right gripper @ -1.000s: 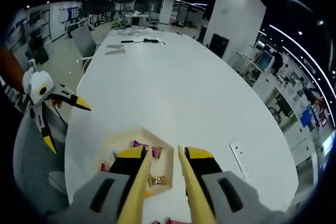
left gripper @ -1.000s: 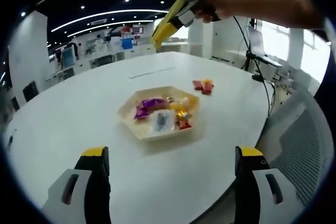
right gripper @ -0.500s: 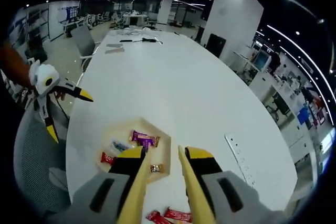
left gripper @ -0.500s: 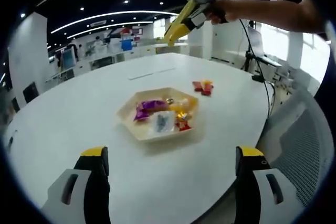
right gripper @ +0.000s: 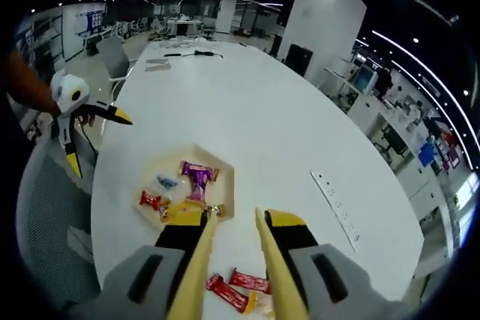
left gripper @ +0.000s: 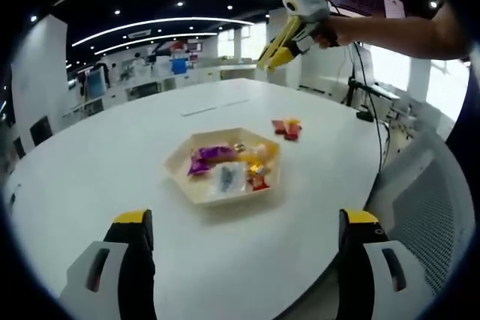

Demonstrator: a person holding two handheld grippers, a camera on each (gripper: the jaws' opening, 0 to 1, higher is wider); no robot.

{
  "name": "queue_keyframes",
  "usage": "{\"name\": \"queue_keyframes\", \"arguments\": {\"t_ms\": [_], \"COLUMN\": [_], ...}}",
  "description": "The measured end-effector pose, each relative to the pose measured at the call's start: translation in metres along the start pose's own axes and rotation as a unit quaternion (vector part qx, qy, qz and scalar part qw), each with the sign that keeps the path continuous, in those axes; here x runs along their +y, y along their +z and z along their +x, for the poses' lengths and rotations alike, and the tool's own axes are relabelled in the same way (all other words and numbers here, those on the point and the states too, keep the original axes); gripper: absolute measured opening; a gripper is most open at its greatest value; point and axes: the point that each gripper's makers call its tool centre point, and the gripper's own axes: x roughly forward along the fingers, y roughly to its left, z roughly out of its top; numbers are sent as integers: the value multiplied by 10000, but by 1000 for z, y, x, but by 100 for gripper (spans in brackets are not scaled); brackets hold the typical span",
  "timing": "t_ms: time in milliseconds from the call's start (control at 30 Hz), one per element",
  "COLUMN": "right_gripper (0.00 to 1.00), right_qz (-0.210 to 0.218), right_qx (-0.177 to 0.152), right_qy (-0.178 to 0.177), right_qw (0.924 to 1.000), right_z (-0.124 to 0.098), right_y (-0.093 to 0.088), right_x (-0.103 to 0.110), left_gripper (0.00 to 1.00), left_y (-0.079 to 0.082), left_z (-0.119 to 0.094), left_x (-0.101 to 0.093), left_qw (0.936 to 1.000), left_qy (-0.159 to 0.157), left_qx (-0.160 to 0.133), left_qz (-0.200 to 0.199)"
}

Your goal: Place the target food into the container with the food tongs after gripping and lifting it, then release it inside without dropping or visibly crushing the food.

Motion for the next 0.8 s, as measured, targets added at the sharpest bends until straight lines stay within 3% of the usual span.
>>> {"name": "queue_keyframes", "arguments": {"t_ms": [167, 233, 800], "right_gripper": [29, 29, 28], "right_qz": [-113, -156, 5], "right_qx": [15, -99, 28], "right_qy": [21, 288, 60], "right_qw": [9999, 9994, 10000], "right_z": [-7, -10, -36], "right_y": [-15, -19, -68], "right_x": [0, 7, -9], "left_gripper": [99, 99, 99], "left_y": [4, 4, 5], "left_z": [-1, -1, -1], "left_x": [-1, 0, 1], "left_qw": [9999, 9999, 9999], "left_qy": [-48, -18, -5], "left_qx": [-112, -127, -135], "left_qz": [-48, -44, -26]}}
